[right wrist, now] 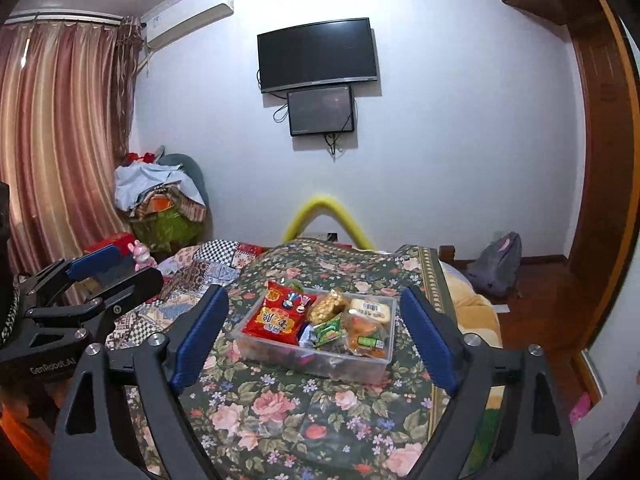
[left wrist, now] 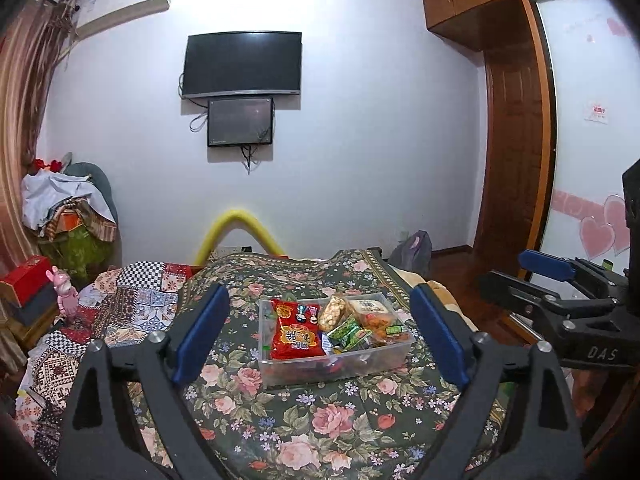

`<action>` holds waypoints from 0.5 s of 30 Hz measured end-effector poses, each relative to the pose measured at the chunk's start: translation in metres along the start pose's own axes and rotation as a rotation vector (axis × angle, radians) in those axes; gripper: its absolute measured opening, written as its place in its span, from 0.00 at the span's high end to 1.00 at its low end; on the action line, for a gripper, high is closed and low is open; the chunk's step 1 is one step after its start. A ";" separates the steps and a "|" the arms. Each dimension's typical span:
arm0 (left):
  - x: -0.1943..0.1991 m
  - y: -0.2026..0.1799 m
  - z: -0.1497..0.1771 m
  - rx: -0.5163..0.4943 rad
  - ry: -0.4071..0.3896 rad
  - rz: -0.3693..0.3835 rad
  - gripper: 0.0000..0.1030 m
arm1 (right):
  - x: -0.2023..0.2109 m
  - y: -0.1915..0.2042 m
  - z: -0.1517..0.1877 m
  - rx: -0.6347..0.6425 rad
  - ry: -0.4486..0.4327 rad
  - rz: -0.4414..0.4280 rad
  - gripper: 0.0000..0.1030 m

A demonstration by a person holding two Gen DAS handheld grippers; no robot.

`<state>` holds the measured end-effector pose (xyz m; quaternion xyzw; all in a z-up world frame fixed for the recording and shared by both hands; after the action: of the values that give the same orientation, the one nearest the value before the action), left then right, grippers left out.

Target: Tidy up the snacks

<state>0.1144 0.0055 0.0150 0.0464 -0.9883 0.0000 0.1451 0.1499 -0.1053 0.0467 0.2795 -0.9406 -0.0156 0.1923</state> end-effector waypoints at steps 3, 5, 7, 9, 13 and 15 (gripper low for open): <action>0.006 0.003 0.003 0.015 0.000 0.003 0.06 | 0.003 0.001 0.003 0.003 -0.010 0.011 0.07; 0.008 0.004 0.004 0.020 0.004 0.008 0.06 | 0.005 0.002 0.004 0.006 -0.018 0.018 0.03; 0.010 0.005 0.006 0.020 0.003 0.006 0.06 | 0.009 0.005 0.005 0.004 -0.022 0.016 0.03; 0.011 0.005 0.007 0.024 0.003 0.006 0.06 | 0.011 0.006 0.006 0.003 -0.022 0.013 0.03; 0.012 0.006 0.008 0.027 0.006 0.006 0.06 | 0.013 0.007 0.009 0.011 -0.022 0.016 0.02; 0.013 0.005 0.009 0.026 0.007 0.005 0.06 | 0.015 0.009 0.013 0.012 -0.022 0.017 0.02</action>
<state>0.0995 0.0095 0.0104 0.0457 -0.9879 0.0133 0.1479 0.1288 -0.1070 0.0418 0.2726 -0.9450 -0.0114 0.1806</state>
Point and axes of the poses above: each gripper's, at about its wrist camera, not at the fingertips, and x roughly against the way its jaws point, y to its left, z to its underside, the point moved 5 cm from there along -x, roughly the way its jaws point, and after that the axes turned 7 degrees about -z, right-handed, at the moved point
